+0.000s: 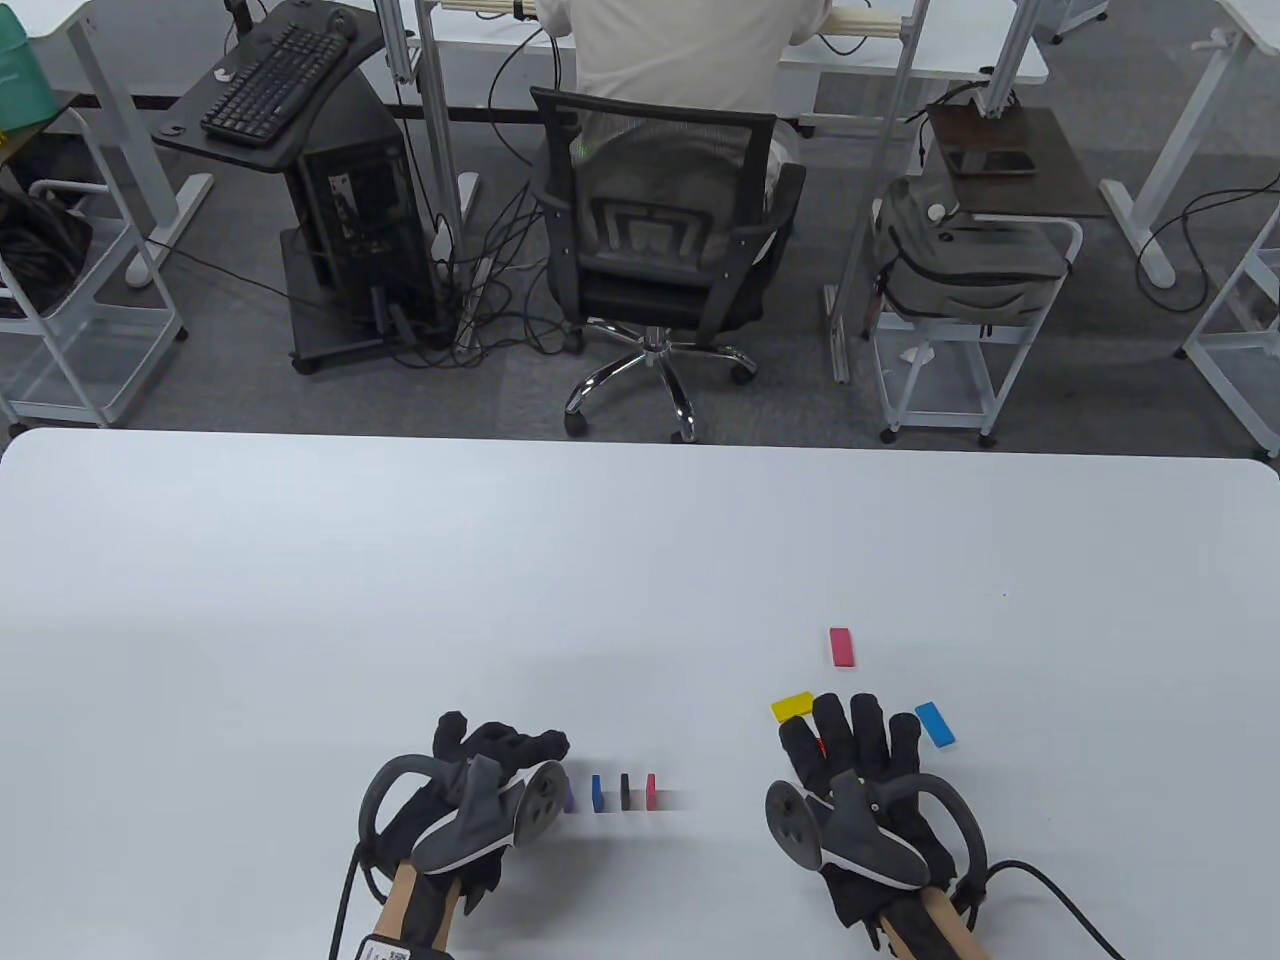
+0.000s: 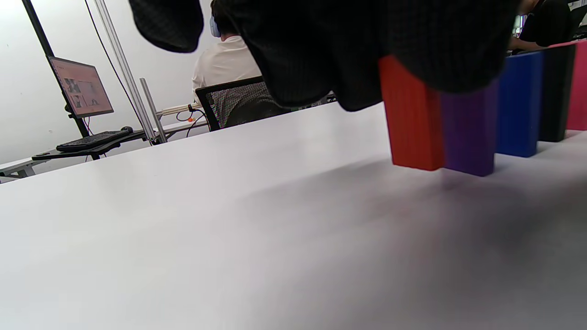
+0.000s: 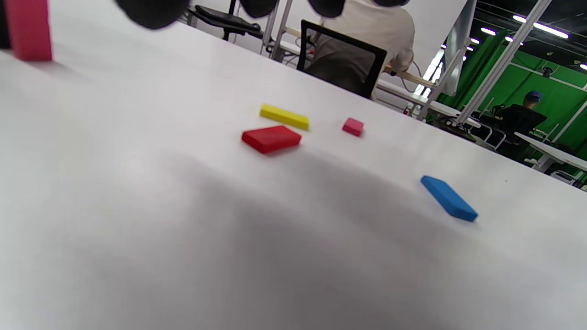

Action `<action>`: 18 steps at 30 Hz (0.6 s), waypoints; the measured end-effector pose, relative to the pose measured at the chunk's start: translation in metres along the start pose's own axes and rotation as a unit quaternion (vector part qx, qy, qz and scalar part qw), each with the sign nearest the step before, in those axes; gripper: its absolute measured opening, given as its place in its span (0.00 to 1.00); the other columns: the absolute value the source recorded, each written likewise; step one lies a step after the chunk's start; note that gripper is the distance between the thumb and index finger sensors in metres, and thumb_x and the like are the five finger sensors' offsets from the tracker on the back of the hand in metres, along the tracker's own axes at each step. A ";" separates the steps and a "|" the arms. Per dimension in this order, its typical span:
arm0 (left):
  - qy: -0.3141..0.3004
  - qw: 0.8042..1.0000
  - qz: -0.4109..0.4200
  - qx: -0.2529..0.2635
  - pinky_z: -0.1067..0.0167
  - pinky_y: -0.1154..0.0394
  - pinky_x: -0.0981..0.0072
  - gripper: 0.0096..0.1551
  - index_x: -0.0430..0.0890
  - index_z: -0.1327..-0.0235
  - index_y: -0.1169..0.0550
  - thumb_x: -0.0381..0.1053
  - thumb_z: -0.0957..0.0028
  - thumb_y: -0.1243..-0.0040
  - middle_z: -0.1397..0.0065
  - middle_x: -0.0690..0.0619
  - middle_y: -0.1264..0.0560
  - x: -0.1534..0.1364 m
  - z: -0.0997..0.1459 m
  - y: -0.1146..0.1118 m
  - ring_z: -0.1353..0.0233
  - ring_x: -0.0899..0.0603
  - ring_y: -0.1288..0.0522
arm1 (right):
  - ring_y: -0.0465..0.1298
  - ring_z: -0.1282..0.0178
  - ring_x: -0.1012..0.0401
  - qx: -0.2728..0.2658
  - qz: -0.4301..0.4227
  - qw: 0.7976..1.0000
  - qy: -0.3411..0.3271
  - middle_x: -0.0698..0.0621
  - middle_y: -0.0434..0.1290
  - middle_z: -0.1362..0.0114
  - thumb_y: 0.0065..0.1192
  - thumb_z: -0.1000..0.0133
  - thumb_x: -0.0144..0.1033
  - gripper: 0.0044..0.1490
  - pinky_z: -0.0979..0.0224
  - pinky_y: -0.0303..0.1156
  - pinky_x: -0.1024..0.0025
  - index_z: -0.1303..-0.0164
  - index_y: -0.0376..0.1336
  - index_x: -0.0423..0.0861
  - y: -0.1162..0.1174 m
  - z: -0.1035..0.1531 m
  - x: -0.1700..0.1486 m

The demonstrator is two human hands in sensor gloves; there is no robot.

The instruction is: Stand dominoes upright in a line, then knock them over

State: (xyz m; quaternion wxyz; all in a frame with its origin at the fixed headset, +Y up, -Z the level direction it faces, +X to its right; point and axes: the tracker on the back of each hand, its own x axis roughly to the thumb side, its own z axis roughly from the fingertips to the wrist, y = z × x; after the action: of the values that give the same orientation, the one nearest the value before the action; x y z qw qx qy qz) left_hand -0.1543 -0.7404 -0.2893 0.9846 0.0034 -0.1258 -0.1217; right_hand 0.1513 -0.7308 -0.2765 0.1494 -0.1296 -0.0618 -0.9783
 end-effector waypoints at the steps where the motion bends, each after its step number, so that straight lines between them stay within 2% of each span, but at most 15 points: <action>1: 0.000 1.000 0.001 0.001 0.22 0.36 0.43 0.38 0.69 0.30 0.34 0.64 0.58 0.36 0.31 0.76 0.23 0.000 0.000 0.000 0.25 0.62 0.24 | 0.39 0.16 0.28 0.000 0.000 1.000 0.000 0.32 0.37 0.10 0.41 0.33 0.54 0.46 0.25 0.35 0.25 0.11 0.37 0.44 0.000 0.000 0.000; 11: -0.007 1.000 -0.012 -0.004 0.22 0.36 0.43 0.39 0.69 0.30 0.34 0.64 0.58 0.36 0.31 0.76 0.23 0.004 -0.002 -0.006 0.24 0.62 0.24 | 0.39 0.16 0.28 0.001 0.000 1.000 -0.001 0.32 0.37 0.10 0.41 0.33 0.54 0.45 0.25 0.35 0.25 0.11 0.37 0.45 0.000 0.000 0.001; 18: -0.010 1.000 -0.017 -0.006 0.22 0.36 0.43 0.39 0.70 0.30 0.35 0.64 0.58 0.36 0.30 0.76 0.23 0.005 0.000 -0.001 0.24 0.62 0.24 | 0.39 0.16 0.28 0.001 0.001 1.000 -0.002 0.32 0.37 0.10 0.41 0.33 0.54 0.46 0.25 0.35 0.25 0.11 0.37 0.44 0.000 -0.001 0.001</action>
State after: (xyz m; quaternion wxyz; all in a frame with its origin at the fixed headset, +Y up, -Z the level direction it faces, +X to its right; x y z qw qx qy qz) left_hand -0.1502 -0.7423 -0.2879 0.9810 -0.0019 -0.1352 -0.1395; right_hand 0.1500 -0.7317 -0.2766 0.1501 -0.1311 -0.0625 -0.9779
